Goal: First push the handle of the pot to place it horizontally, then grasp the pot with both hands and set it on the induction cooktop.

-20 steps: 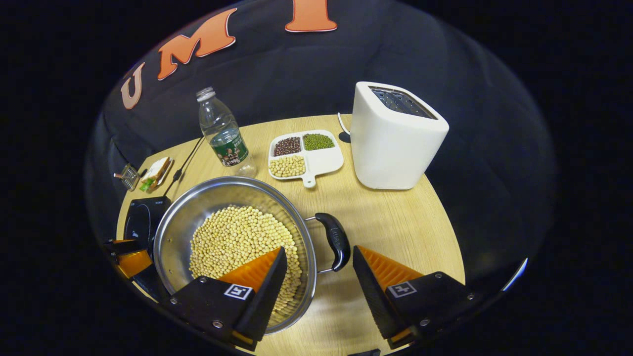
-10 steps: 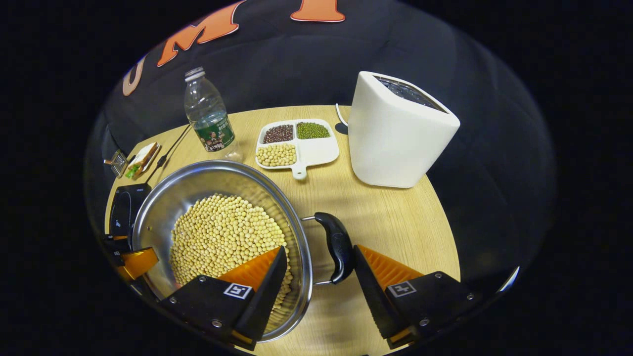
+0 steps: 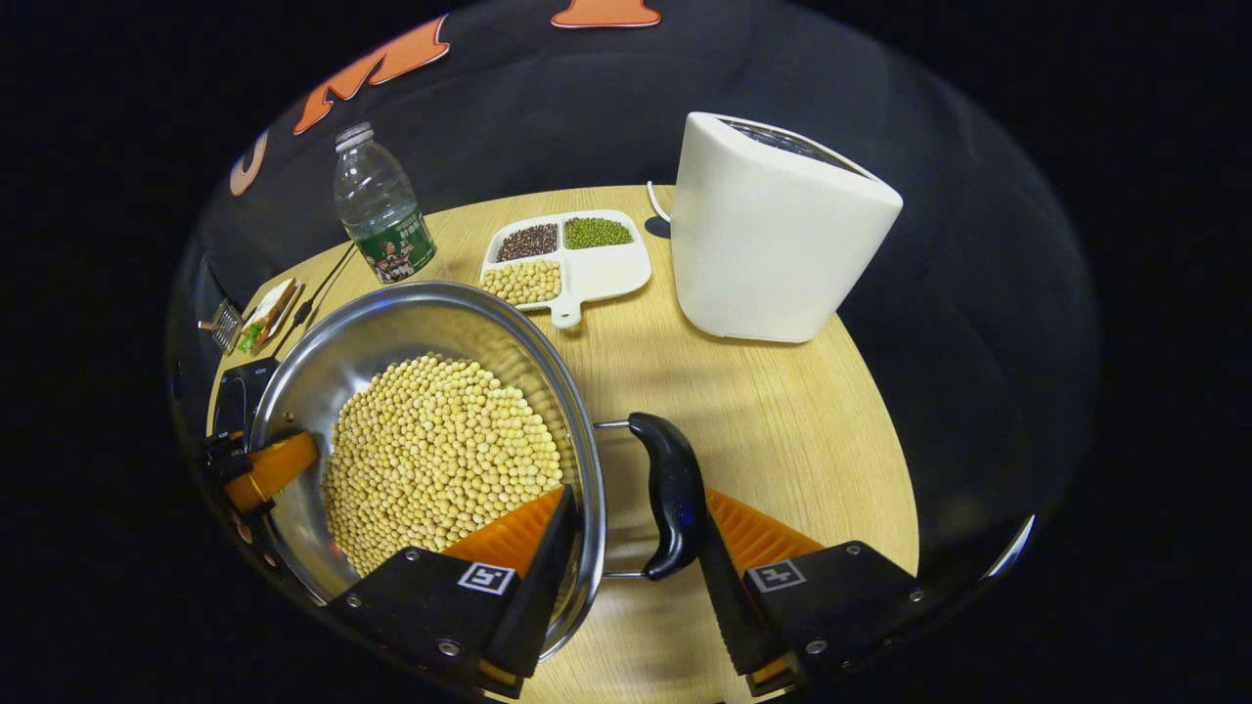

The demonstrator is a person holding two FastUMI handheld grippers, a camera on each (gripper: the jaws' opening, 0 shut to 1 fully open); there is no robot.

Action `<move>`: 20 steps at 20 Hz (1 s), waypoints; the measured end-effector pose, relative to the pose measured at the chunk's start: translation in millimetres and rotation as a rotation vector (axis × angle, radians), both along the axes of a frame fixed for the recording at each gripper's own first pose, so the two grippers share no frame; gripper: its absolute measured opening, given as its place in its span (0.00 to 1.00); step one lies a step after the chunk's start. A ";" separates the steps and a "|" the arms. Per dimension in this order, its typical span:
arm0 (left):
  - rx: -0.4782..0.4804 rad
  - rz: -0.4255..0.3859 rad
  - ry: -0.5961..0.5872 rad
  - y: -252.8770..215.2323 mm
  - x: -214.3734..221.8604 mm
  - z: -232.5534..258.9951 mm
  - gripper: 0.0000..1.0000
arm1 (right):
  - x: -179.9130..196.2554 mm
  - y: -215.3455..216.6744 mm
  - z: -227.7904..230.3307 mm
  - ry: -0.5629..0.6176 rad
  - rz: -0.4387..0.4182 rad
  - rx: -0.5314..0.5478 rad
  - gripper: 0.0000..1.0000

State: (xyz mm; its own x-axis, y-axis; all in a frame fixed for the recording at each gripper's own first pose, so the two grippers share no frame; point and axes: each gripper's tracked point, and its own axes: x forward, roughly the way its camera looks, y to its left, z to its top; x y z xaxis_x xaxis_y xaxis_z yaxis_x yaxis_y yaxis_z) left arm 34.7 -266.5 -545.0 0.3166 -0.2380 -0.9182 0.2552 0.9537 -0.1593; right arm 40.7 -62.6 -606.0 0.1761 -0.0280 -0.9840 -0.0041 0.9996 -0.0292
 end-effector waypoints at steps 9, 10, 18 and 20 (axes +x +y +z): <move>0.009 -0.026 -0.086 -2.5 8.5 6.4 0.77 | -7.1 4.1 18.1 -0.013 -0.003 -0.039 0.61; 0.009 -0.025 -0.094 0.9 7.8 12.1 0.77 | -9.5 4.4 27.0 -0.021 0.009 -0.047 0.61; 0.009 0.009 -0.233 51.8 15.4 93.4 0.72 | -12.5 39.4 98.5 -0.145 0.009 -0.015 0.57; 0.019 0.021 -0.247 72.8 13.8 108.1 0.76 | -13.9 55.7 110.5 -0.157 0.024 -0.004 0.56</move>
